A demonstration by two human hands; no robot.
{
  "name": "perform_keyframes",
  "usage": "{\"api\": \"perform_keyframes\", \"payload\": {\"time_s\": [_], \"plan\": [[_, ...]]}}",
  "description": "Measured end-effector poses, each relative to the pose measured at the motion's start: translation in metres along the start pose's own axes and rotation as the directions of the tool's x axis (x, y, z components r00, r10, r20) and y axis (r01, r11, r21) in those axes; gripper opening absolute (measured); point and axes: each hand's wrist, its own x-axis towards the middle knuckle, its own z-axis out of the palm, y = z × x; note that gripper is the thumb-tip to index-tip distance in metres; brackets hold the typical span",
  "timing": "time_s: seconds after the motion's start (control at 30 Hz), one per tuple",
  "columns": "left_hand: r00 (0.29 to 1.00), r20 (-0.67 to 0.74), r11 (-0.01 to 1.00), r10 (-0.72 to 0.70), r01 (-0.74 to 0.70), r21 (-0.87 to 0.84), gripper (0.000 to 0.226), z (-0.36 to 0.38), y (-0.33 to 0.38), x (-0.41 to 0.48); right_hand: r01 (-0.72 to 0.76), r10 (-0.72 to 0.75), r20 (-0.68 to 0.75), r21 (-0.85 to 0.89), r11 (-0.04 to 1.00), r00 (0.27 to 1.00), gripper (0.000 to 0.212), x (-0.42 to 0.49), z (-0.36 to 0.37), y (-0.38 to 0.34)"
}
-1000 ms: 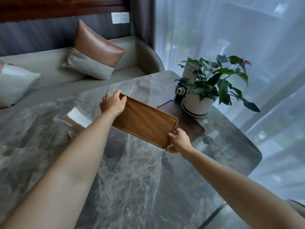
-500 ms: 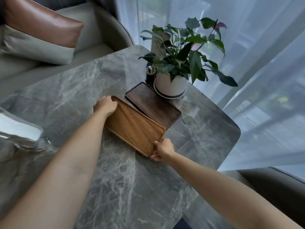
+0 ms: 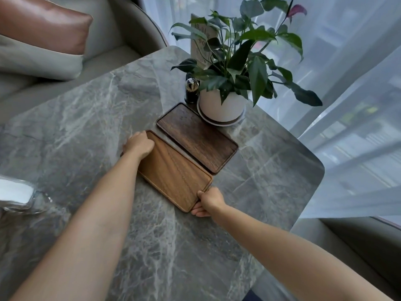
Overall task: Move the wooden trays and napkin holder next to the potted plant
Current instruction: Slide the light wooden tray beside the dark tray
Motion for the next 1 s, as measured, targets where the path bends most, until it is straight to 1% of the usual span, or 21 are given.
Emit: {"api": "perform_keyframes", "payload": {"time_s": [0.07,0.23,0.33,0.43,0.57,0.67,0.77,0.87,1.0], "plan": [[1.000,-0.006,0.999,0.024,-0.024,0.022,0.052,0.001,0.001,0.004,-0.001,0.001,0.009,0.001,1.000,1.000,0.037,0.001,0.000,-0.003],[0.998,-0.021,0.997,0.059,-0.058,0.052,0.058,0.004,0.005,0.011,0.007,-0.007,0.055,0.008,1.000,0.998,0.015,-0.001,0.002,-0.009],[0.997,-0.014,0.996,0.070,-0.068,0.065,0.063,0.007,0.005,0.014,0.015,-0.014,0.043,-0.009,1.000,0.999,0.029,0.001,0.002,-0.012],[0.997,0.008,0.995,0.077,-0.078,0.066,0.064,0.008,0.005,0.016,0.026,-0.025,0.034,-0.021,0.999,0.999,0.033,0.003,-0.002,-0.015],[0.995,0.044,0.994,0.090,-0.093,0.064,0.064,0.007,0.005,0.016,0.034,-0.033,0.030,-0.048,0.998,0.999,0.033,0.001,-0.004,-0.017],[0.991,0.080,0.993,0.107,-0.111,0.048,0.065,0.006,0.003,0.016,0.040,-0.039,0.019,-0.058,0.998,0.999,0.019,-0.001,-0.003,-0.017],[0.987,0.098,0.990,0.131,-0.135,0.040,0.069,0.006,0.001,0.014,0.054,-0.055,-0.011,-0.085,0.995,0.998,0.023,-0.002,-0.004,-0.016],[0.985,0.063,0.984,0.162,-0.166,0.060,0.070,0.004,-0.003,0.007,0.095,-0.102,-0.045,-0.139,0.986,0.994,0.030,-0.005,-0.005,-0.016],[0.981,-0.027,0.976,0.192,-0.188,0.110,0.070,-0.007,-0.013,-0.007,0.174,-0.187,-0.055,-0.178,0.969,0.981,0.030,-0.018,-0.003,-0.028]]}}
